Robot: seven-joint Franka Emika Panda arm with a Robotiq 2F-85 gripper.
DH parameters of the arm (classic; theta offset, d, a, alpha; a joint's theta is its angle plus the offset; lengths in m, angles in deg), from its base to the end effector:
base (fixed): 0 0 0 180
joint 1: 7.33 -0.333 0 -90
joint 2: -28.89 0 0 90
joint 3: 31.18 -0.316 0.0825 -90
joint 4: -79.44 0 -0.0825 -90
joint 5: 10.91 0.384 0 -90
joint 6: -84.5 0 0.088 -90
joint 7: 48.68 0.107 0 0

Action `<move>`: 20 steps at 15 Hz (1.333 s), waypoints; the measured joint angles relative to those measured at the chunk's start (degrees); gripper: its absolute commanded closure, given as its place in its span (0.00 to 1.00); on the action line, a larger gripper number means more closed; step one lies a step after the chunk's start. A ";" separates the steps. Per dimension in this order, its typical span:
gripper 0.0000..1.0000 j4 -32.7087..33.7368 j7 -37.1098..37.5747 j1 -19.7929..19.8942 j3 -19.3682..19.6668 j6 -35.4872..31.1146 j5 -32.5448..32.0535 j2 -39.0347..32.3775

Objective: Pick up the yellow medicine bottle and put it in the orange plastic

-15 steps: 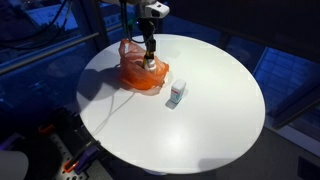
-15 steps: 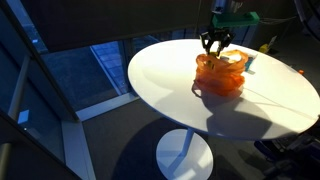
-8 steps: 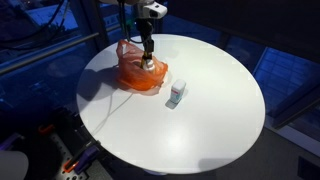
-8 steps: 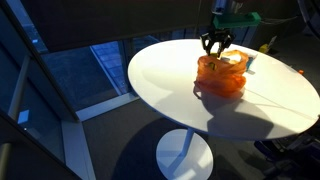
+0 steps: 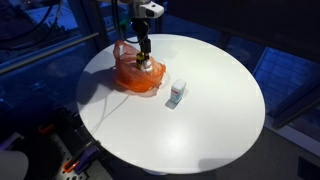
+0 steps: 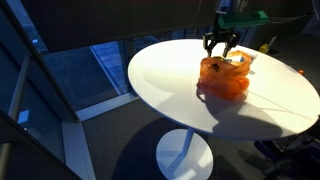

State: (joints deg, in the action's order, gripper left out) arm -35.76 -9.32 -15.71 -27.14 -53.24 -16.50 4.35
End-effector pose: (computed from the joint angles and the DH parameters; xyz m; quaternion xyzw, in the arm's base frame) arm 0.6000 0.0459 0.2371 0.9636 -0.2625 0.0013 0.0499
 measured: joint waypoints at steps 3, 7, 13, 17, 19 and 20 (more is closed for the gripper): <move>0.00 -1.39 -0.10 0.00 0.00 0.17 0.00 1.86; 0.00 -2.64 -0.45 0.00 -0.10 2.83 -0.03 4.81; 0.00 -0.44 -2.73 0.06 -0.80 14.13 -0.30 8.77; 0.00 5.18 -11.80 0.93 -1.62 23.63 -0.01 9.56; 0.00 8.04 -17.54 1.78 -1.93 27.58 0.69 9.73; 0.00 9.37 -20.29 2.34 -2.15 29.41 1.26 9.88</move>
State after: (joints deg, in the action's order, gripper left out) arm -26.39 -29.61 -13.37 -29.29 -23.84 -15.24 14.23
